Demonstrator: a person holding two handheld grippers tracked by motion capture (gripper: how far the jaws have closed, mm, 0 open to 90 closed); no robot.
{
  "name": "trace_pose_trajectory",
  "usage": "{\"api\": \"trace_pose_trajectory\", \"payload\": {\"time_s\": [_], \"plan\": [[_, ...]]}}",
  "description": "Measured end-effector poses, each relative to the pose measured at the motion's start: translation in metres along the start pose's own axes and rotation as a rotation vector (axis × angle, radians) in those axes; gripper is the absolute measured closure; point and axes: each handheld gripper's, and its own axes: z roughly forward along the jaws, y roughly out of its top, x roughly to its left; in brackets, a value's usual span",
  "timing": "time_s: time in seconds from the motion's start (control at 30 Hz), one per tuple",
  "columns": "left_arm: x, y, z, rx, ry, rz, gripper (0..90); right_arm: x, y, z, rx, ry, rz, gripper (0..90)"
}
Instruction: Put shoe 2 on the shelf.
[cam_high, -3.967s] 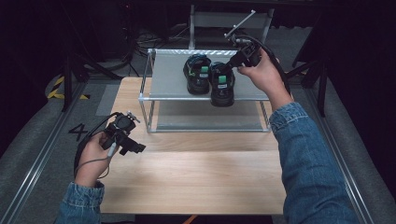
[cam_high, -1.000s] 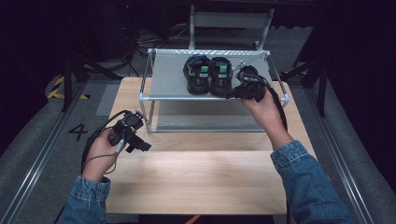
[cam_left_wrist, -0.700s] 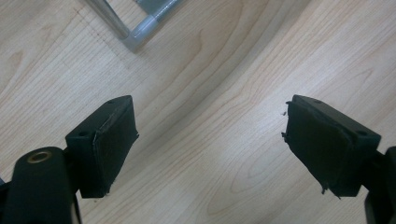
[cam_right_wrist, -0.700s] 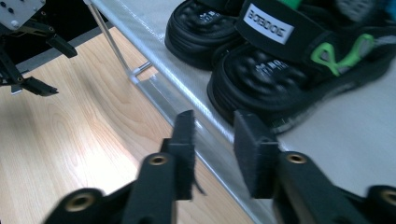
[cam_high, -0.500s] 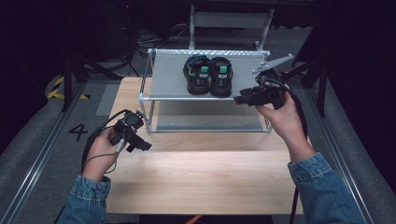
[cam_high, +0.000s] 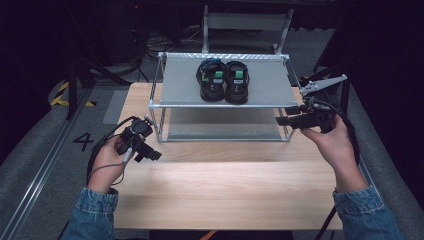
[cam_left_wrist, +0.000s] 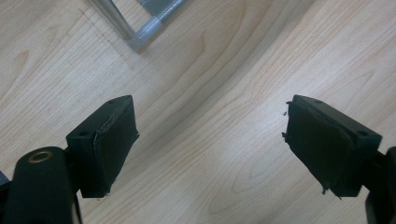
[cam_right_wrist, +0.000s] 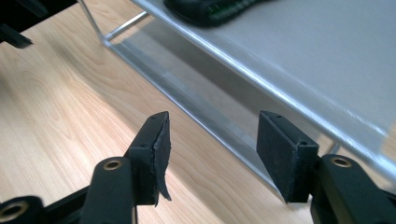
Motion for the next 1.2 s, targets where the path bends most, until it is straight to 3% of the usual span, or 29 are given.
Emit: {"api": "trace_pose_trajectory", "payload": {"time_s": [0.27, 0.4, 0.6, 0.7, 0.9, 1.03, 1.2], "plan": [[0.003, -0.001, 0.0, -0.003, 0.003, -0.013, 17.0, -0.016, -0.028, -0.011, 0.011, -0.031, 0.063, 40.8], [0.006, -0.002, 0.001, 0.007, 0.015, -0.02, 17.1, -0.022, -0.041, -0.012, 0.026, -0.027, 0.092, 39.2], [0.007, -0.003, 0.002, 0.011, 0.015, -0.032, 17.1, -0.031, -0.063, -0.012, 0.033, -0.059, 0.14, 38.4], [0.007, -0.003, 0.003, 0.013, 0.007, -0.025, 17.0, -0.035, -0.073, -0.007, 0.04, -0.044, 0.16, 37.5], [0.007, -0.003, 0.004, 0.022, 0.012, -0.02, 17.1, -0.041, -0.09, 0.005, 0.064, -0.07, 0.19, 36.8], [0.008, -0.004, 0.004, 0.016, 0.007, -0.028, 17.1, -0.044, -0.1, 0.014, 0.076, -0.055, 0.207, 35.7], [0.009, -0.004, 0.006, 0.017, 0.015, -0.029, 17.0, -0.041, -0.108, 0.027, 0.119, -0.081, 0.177, 35.8]]}}
